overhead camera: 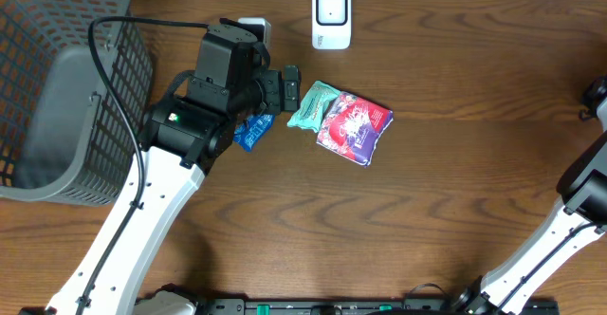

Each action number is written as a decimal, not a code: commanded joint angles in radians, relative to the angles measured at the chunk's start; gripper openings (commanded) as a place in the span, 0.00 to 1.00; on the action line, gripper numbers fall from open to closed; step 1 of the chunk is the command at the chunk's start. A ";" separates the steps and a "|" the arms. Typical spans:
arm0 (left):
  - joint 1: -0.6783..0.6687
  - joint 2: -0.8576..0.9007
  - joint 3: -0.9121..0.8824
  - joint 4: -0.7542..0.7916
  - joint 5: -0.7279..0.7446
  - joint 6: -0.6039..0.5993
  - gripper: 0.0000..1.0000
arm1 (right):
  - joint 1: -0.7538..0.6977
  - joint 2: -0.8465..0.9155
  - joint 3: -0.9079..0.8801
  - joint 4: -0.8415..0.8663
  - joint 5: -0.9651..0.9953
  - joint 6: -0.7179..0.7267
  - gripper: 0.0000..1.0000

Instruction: Scan the item barcode

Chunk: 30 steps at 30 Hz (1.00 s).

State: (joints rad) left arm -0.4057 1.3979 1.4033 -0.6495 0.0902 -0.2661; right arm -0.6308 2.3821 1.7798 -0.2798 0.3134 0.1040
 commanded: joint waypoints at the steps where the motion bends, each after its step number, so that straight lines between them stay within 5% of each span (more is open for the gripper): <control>1: 0.003 0.003 0.019 -0.002 -0.013 -0.005 0.98 | -0.005 0.005 0.014 -0.015 -0.002 0.026 0.52; 4: 0.003 0.003 0.019 -0.002 -0.013 -0.005 0.98 | 0.001 -0.022 0.014 -0.040 -0.009 0.026 0.64; 15: 0.003 0.003 0.019 -0.002 -0.013 -0.005 0.98 | 0.065 -0.306 0.014 -0.074 -0.100 0.031 0.74; 19: 0.003 0.003 0.019 -0.002 -0.013 -0.005 0.98 | 0.098 -0.402 0.014 -0.161 -0.294 0.068 0.78; 23: 0.003 0.003 0.019 -0.002 -0.013 -0.005 0.98 | 0.137 -0.452 0.014 -0.354 -0.687 0.068 0.99; 26: 0.003 0.003 0.019 -0.002 -0.013 -0.005 0.98 | 0.189 -0.443 0.001 -0.491 -0.954 0.067 0.99; 30: 0.003 0.003 0.019 -0.002 -0.013 -0.005 0.98 | 0.305 -0.400 -0.026 -0.652 -0.996 0.066 0.97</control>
State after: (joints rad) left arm -0.4057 1.3979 1.4033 -0.6495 0.0902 -0.2665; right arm -0.4065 1.9377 1.7802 -0.8810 -0.4957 0.1596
